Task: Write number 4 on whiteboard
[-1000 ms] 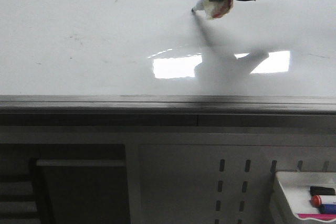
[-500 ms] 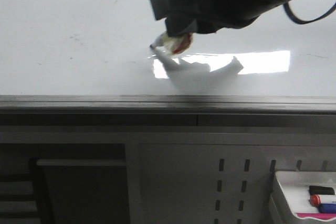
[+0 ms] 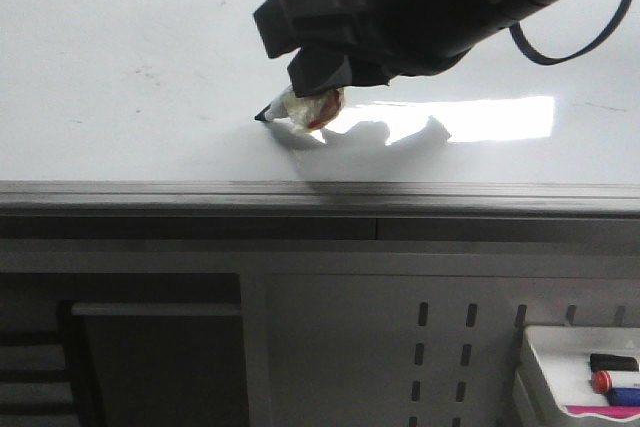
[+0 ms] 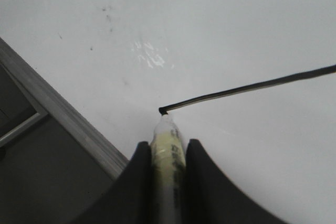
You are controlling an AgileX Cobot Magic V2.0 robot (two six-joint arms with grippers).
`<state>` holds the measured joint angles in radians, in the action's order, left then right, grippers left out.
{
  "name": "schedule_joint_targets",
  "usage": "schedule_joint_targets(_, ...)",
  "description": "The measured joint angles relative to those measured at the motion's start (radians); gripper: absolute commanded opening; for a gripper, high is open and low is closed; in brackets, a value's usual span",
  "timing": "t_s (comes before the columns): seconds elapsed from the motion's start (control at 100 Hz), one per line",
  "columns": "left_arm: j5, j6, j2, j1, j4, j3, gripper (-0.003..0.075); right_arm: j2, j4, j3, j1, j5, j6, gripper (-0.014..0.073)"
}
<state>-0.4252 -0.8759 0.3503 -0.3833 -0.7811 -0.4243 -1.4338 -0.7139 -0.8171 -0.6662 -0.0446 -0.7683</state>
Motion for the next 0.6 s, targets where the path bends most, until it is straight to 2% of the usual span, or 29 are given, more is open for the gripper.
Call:
schedule_joint_targets(0.23, 0.000, 0.000, 0.000, 0.000, 0.000, 0.000, -0.0020, 0.053, -0.012, 0.024, 0.075, 0.051, 0.000, -0.0061)
schedule_joint_targets(0.6, 0.000, 0.000, 0.000, 0.000, 0.000, 0.000, -0.0020, 0.239, -0.044, 0.197, 0.250, 0.057, 0.000, -0.0061)
